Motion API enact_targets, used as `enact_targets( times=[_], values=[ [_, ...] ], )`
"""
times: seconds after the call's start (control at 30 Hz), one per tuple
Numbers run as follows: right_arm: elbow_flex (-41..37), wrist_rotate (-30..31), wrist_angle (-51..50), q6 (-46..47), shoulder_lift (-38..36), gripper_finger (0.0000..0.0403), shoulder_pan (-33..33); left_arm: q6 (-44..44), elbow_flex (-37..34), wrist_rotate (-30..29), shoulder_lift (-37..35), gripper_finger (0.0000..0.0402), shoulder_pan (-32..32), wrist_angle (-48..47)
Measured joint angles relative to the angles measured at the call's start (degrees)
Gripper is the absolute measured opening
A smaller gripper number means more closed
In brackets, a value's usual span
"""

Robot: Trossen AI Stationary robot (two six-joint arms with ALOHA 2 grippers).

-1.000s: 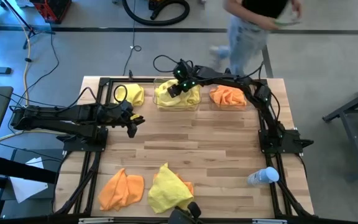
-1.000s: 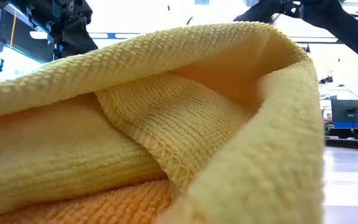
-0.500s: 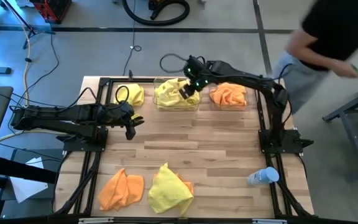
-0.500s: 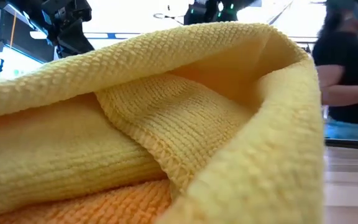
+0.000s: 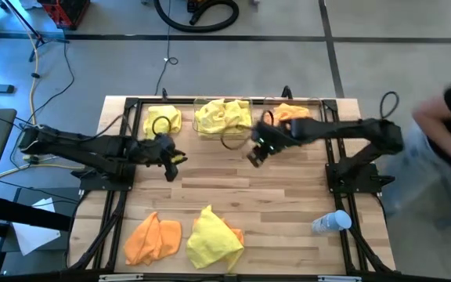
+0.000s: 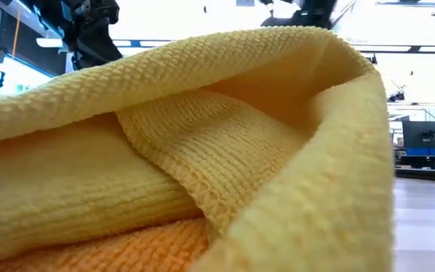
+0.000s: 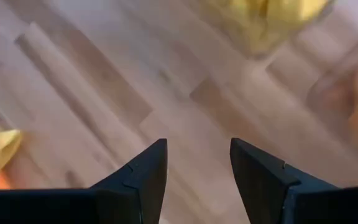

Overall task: Sort microfiber towel by color & place in baskets
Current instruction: Put the orange microfiber cloth into the right transparent bin

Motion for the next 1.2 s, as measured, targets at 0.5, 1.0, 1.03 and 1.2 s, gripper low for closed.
enact_targets(
  times=[0.5,1.0,1.03,1.2],
  values=[
    [-21.72,5.31,2.28,21.13,-24.25,0.0172,21.22,-29.34,18.62,2.84,21.54,0.0076,-8.37,-28.82],
    [-22.53,9.49,1.34,17.23,-27.79,0.0172,26.30,-65.04,19.32,27.81,38.88,0.0076,-29.37,-31.89],
    [-22.53,9.26,1.37,16.68,-27.79,0.0172,26.30,-65.67,19.32,29.44,40.32,0.0076,-30.62,-30.60],
    [-22.53,8.11,1.53,16.18,-27.79,0.0172,26.28,-66.56,19.32,35.30,47.34,0.0076,-35.33,-22.66]
  ],
)
